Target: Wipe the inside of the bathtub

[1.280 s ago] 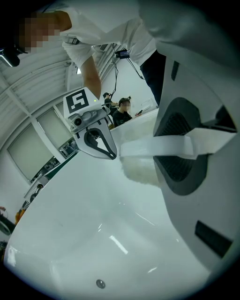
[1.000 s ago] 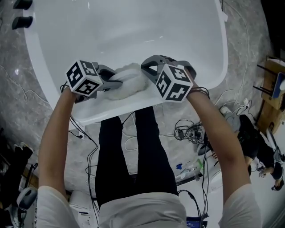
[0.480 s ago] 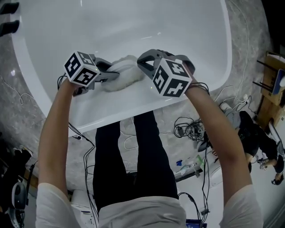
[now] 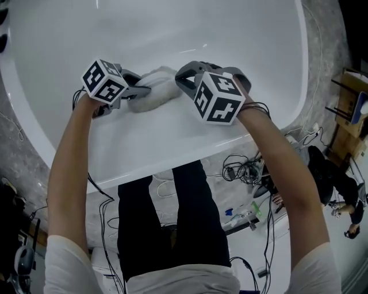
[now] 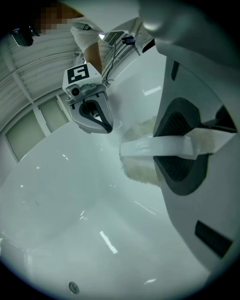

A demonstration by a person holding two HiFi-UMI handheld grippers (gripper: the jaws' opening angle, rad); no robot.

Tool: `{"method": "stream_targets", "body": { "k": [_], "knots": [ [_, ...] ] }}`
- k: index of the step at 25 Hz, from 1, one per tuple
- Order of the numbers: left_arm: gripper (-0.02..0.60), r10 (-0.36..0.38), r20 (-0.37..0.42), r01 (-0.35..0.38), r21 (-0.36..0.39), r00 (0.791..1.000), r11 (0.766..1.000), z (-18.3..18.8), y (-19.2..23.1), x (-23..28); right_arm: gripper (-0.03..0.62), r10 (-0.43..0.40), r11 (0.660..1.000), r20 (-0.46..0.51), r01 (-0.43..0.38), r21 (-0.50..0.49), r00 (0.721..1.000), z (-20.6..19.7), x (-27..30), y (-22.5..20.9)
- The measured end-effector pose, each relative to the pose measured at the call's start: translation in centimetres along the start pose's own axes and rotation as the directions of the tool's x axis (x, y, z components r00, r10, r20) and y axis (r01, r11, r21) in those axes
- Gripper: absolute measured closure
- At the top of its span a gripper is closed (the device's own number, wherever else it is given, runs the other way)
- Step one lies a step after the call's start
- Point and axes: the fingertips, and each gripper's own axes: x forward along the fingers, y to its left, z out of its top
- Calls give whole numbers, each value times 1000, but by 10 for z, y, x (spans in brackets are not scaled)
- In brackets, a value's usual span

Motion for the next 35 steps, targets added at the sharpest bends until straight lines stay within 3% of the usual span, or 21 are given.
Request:
{"method": "stream_targets", "body": {
  "k": [15,21,31,35],
  "knots": [
    [486,86,-60,-84,21,995,996,3,87,34,576,1,999,0,-1,-55,1000,-20,40,-21],
    [486,112,-59,-113,-1,992,994,-8,119,39,576,23,999,-9,-23,-22,1000,-29,69,-25],
    [486,156,-96,-156,7,983,988,-17,141,45,576,45,999,-36,-45,0,998,-38,77,-33],
    [486,203,-130,-199,44,970,979,-16,150,47,576,51,999,-45,-51,-12,998,-44,81,-29]
  ]
}}
